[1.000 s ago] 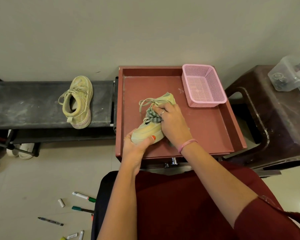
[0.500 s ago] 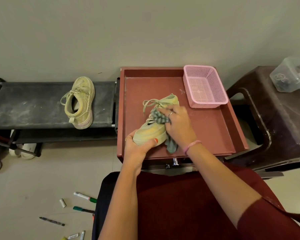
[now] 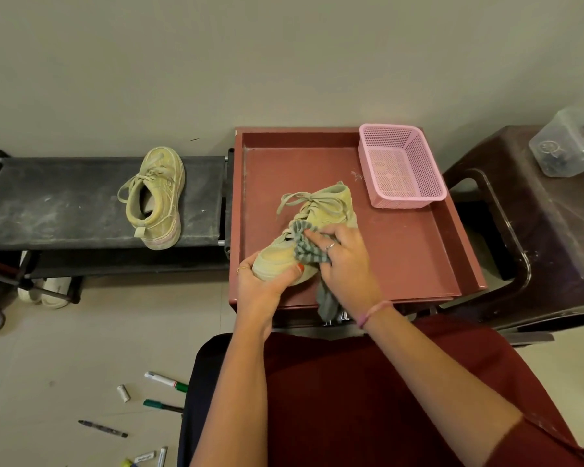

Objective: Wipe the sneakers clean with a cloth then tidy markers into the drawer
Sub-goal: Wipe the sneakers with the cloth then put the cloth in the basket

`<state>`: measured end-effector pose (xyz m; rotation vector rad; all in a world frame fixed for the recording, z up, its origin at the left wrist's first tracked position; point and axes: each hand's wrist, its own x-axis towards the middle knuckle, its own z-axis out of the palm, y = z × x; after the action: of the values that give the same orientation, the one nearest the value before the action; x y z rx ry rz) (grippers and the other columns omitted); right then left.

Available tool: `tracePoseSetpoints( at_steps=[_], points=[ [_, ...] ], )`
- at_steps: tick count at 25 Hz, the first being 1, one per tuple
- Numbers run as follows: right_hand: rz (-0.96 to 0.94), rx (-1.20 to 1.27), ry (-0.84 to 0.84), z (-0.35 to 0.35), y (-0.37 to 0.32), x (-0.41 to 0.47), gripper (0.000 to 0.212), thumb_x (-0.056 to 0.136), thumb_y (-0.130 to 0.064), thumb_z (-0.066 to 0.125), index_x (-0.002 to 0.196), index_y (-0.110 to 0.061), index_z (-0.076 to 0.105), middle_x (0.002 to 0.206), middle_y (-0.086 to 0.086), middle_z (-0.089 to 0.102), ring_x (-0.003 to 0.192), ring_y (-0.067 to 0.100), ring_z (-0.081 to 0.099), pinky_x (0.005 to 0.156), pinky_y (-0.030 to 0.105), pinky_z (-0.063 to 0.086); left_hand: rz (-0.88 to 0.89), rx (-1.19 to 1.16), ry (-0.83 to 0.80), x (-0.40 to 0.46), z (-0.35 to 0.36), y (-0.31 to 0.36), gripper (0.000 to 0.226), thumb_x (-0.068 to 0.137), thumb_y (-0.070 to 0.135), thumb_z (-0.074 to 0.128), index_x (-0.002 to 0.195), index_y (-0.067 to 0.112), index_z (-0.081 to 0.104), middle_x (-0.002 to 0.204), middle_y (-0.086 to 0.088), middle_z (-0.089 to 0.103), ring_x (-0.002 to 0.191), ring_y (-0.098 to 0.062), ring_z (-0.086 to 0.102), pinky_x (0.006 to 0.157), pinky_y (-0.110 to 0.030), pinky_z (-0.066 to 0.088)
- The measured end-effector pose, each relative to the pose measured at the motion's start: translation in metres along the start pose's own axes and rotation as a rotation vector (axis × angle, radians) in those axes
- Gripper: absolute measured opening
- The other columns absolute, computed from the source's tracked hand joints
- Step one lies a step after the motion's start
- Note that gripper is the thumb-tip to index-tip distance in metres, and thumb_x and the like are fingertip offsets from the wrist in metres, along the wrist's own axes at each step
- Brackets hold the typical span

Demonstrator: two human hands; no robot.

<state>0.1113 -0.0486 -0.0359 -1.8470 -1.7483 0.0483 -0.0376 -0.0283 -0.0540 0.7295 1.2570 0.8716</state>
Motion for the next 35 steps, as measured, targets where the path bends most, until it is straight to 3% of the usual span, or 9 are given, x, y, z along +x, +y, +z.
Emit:
tracePoseSetpoints(
  at_steps=[4, 8, 10, 14, 17, 21, 27, 31, 35],
  points=[
    [0.128, -0.057, 0.054, 0.003, 0.017, 0.05, 0.038, 0.075, 0.012, 0.063, 0.108, -0.005, 0.071, 0.097, 0.015, 0.062, 0.088, 0.036, 0.054, 0.077, 0.037, 0.05, -0.004, -0.022, 0.025, -0.002, 0.0, 0.002, 0.08, 0.054, 0.012, 0.092, 0.122, 0.011, 0.05, 0.114, -0.007, 0.067, 0.104, -0.018, 0.067, 0.091, -0.04, 0.055],
    [0.322, 0.029, 0.033, 0.004, 0.006, 0.049, 0.038, 0.08, 0.008, 0.06, 0.113, -0.008, 0.068, 0.103, 0.01, 0.061, 0.098, 0.029, 0.054, 0.085, 0.022, 0.041, -0.022, -0.062, 0.032, 0.002, -0.004, 0.007, 0.08, 0.045, 0.02, 0.092, 0.117, 0.013, 0.057, 0.113, -0.007, 0.069, 0.103, -0.02, 0.068, 0.089, -0.039, 0.056],
    [0.316, 0.118, -0.035, 0.001, -0.013, 0.021, 0.039, 0.082, 0.005, 0.057, 0.117, -0.011, 0.066, 0.107, 0.006, 0.058, 0.102, 0.022, 0.053, 0.088, 0.011, 0.033, -0.05, -0.143, 0.031, 0.003, -0.005, 0.008, 0.066, 0.06, 0.011, 0.088, 0.119, 0.007, 0.059, 0.112, -0.011, 0.07, 0.101, -0.022, 0.069, 0.086, -0.037, 0.057],
    [0.075, 0.164, -0.062, -0.001, -0.026, -0.022, 0.046, 0.075, 0.002, 0.051, 0.117, -0.011, 0.066, 0.102, 0.008, 0.057, 0.094, 0.022, 0.051, 0.089, 0.02, 0.039, -0.069, -0.191, 0.033, 0.001, -0.003, 0.009, 0.034, 0.08, 0.004, 0.073, 0.112, 0.005, 0.063, 0.101, -0.011, 0.073, 0.09, -0.018, 0.071, 0.078, -0.031, 0.058],
    [0.276, 0.106, 0.007, 0.006, 0.007, 0.012, 0.035, 0.083, 0.001, 0.057, 0.115, -0.009, 0.067, 0.103, 0.012, 0.058, 0.094, 0.021, 0.05, 0.086, 0.015, 0.036, -0.088, -0.175, 0.036, -0.001, -0.003, 0.011, 0.026, 0.079, -0.001, 0.072, 0.101, 0.011, 0.063, 0.096, -0.005, 0.073, 0.086, -0.012, 0.072, 0.078, -0.028, 0.059],
    [0.469, 0.181, 0.058, 0.006, 0.01, 0.035, 0.033, 0.085, 0.003, 0.057, 0.115, -0.007, 0.067, 0.103, 0.008, 0.057, 0.096, 0.019, 0.054, 0.085, 0.008, 0.039, -0.098, -0.191, 0.032, 0.001, -0.003, 0.013, 0.024, 0.08, -0.001, 0.07, 0.1, 0.011, 0.063, 0.096, -0.004, 0.073, 0.085, -0.011, 0.072, 0.074, -0.025, 0.059],
    [0.102, 0.179, -0.034, 0.008, -0.012, -0.017, 0.045, 0.078, 0.001, 0.048, 0.118, -0.01, 0.066, 0.105, 0.007, 0.057, 0.099, 0.019, 0.051, 0.092, 0.023, 0.042, -0.101, -0.182, 0.03, 0.001, -0.003, 0.015, 0.019, 0.082, 0.0, 0.068, 0.1, 0.006, 0.066, 0.087, -0.005, 0.076, 0.082, -0.015, 0.073, 0.07, -0.026, 0.059],
    [0.402, 0.158, 0.046, 0.008, 0.022, 0.028, 0.032, 0.083, 0.005, 0.058, 0.112, -0.006, 0.068, 0.104, 0.008, 0.06, 0.096, 0.024, 0.056, 0.09, 0.023, 0.045, -0.126, -0.23, 0.025, 0.003, -0.003, 0.012, 0.029, 0.082, 0.001, 0.069, 0.111, 0.003, 0.062, 0.104, -0.01, 0.073, 0.1, -0.021, 0.07, 0.09, -0.038, 0.056],
    [0.438, 0.254, 0.011, 0.01, -0.018, 0.013, 0.042, 0.081, 0.008, 0.055, 0.117, -0.01, 0.066, 0.109, 0.005, 0.058, 0.1, 0.017, 0.056, 0.089, 0.009, 0.037, -0.134, -0.265, 0.028, 0.005, 0.0, 0.013, 0.025, 0.084, 0.002, 0.067, 0.109, 0.002, 0.064, 0.099, -0.009, 0.074, 0.093, -0.018, 0.072, 0.077, -0.031, 0.059]
  ],
)
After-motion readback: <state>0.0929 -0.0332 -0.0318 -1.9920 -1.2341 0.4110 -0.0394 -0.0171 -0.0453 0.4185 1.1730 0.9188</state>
